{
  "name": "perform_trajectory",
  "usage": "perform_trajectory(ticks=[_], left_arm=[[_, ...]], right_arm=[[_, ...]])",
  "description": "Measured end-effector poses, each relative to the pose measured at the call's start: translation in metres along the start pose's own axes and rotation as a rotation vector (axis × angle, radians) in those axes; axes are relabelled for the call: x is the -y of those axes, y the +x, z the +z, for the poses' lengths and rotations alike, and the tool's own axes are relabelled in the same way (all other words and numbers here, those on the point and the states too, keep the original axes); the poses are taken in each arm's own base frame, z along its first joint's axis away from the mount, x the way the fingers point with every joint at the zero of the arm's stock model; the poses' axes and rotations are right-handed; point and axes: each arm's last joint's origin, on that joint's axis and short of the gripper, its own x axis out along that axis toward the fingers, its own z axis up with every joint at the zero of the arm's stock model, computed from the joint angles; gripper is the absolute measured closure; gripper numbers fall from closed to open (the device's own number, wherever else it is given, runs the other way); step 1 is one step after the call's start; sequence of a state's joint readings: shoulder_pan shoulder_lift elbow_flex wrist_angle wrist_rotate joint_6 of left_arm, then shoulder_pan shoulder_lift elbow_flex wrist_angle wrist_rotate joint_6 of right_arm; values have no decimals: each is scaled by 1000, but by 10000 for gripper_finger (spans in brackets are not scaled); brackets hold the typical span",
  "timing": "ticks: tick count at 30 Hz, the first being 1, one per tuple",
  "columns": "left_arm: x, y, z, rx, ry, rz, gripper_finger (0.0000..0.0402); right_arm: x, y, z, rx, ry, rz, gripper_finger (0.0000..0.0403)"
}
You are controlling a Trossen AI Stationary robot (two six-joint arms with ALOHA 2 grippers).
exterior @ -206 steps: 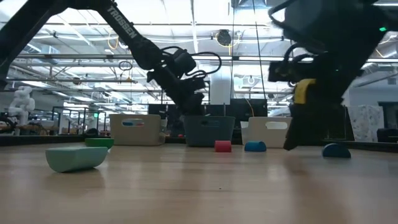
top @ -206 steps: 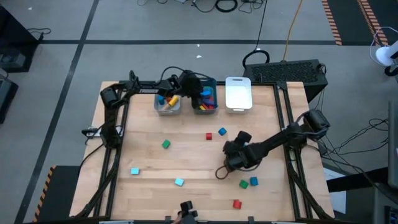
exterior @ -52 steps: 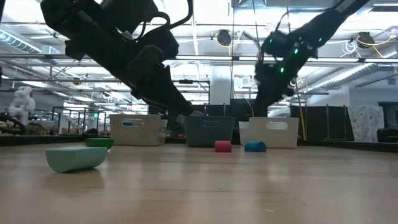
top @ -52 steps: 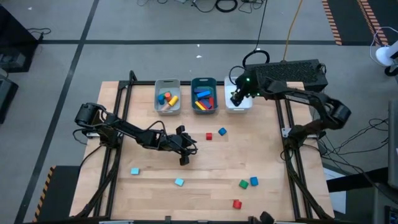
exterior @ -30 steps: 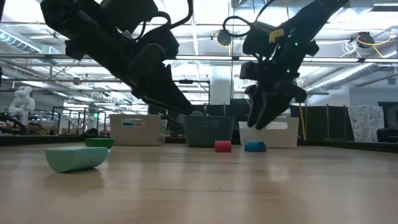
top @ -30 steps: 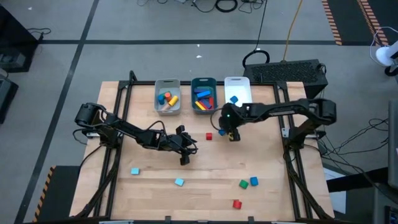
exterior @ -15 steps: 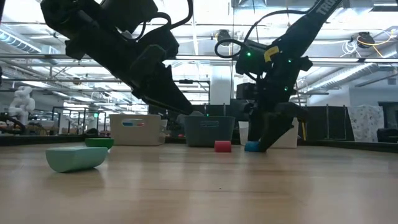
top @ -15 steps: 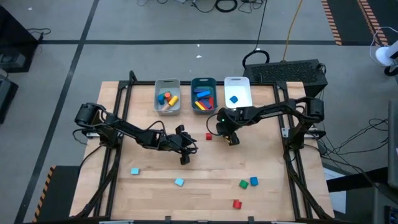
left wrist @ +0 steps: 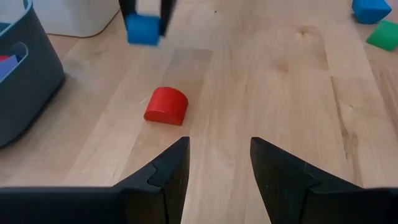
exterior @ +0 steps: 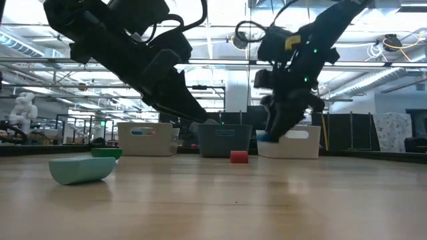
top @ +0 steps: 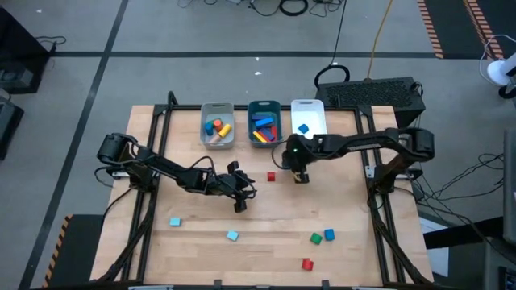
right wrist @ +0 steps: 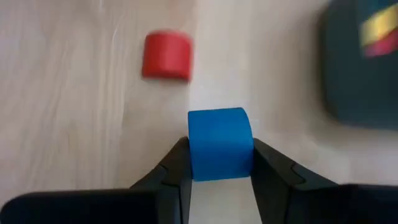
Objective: Sort blocks by size
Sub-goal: Put the top blue half-circle block into the white bin
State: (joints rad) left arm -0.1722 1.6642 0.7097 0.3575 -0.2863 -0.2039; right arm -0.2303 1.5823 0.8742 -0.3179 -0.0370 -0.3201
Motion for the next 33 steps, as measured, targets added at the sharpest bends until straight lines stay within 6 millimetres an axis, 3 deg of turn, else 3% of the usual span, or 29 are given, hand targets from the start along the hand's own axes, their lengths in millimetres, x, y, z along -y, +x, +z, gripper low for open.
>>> perform_trajectory(ticks=[6, 12, 17, 21, 26, 33], left_arm=[[0, 0, 0, 0, -1, 0, 230], [2, 0, 0, 1, 2, 0, 230], [1, 0, 0, 2, 2, 4, 230], [1, 0, 0, 3, 2, 9, 230], [1, 0, 0, 6, 2, 25, 230], [1, 0, 0, 7, 2, 27, 230]], right_arm=[[28, -40, -1, 76, 86, -207, 298], [74, -68, -21, 119, 305, -337, 298], [114, -60, -53, 44, 519, -397, 298], [132, -43, -74, 1, 613, -335, 298], [136, -27, -83, -46, 640, -291, 287], [137, -24, -85, -56, 644, -287, 258]])
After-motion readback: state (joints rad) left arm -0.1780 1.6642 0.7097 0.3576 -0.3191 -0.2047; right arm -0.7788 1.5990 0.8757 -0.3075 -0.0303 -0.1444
